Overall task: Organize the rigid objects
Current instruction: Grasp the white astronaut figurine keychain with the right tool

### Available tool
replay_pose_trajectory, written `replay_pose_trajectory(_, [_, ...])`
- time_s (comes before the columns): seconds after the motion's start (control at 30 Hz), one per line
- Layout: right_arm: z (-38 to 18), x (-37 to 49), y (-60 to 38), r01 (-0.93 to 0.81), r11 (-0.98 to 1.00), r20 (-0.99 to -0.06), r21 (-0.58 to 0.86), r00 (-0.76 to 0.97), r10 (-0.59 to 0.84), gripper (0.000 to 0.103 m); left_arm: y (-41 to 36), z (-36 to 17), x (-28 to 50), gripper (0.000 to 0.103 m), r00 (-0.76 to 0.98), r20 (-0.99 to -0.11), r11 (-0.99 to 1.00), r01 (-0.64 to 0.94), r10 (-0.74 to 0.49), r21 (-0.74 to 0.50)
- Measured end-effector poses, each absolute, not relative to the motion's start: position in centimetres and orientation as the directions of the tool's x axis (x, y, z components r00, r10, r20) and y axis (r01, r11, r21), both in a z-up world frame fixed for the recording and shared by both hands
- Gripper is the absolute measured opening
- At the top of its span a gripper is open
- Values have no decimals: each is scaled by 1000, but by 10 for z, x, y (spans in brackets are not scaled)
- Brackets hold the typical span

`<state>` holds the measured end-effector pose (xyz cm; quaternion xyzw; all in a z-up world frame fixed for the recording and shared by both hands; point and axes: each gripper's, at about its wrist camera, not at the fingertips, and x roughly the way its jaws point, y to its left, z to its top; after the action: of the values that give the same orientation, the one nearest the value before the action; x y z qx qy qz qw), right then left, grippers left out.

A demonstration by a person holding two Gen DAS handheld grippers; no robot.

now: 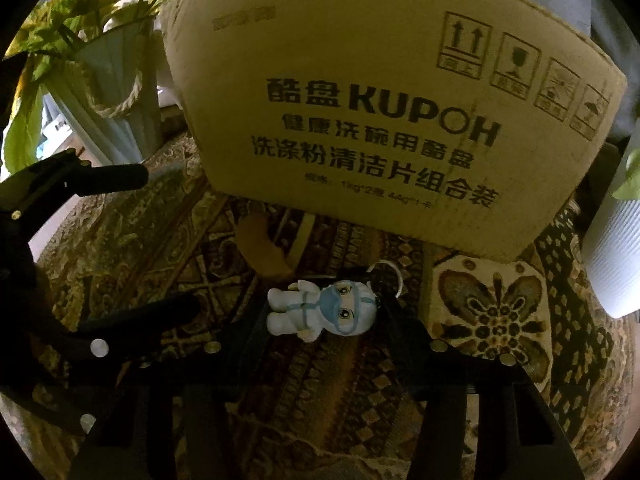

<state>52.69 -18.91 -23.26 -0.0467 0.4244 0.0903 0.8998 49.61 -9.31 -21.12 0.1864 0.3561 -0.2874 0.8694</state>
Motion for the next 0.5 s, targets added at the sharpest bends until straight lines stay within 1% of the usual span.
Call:
replay_pose_trajectory(0.23, [-223, 518, -211, -161, 987, -753, -14, 651, 96, 56, -106, -213, 499, 97, 571, -726, 757, 644, -382, 108])
replay_pose_trajectory(0.33, [-219, 515, -221, -140, 990, -745, -15, 662, 83, 56, -112, -215, 504, 93, 558, -730, 757, 648, -394, 88])
replay_pose_trajectory(0.5, [-218, 514, -238, -109, 994, -743, -12, 666, 64, 56, -122, -223, 513, 81, 520, -751, 754, 655, -406, 46])
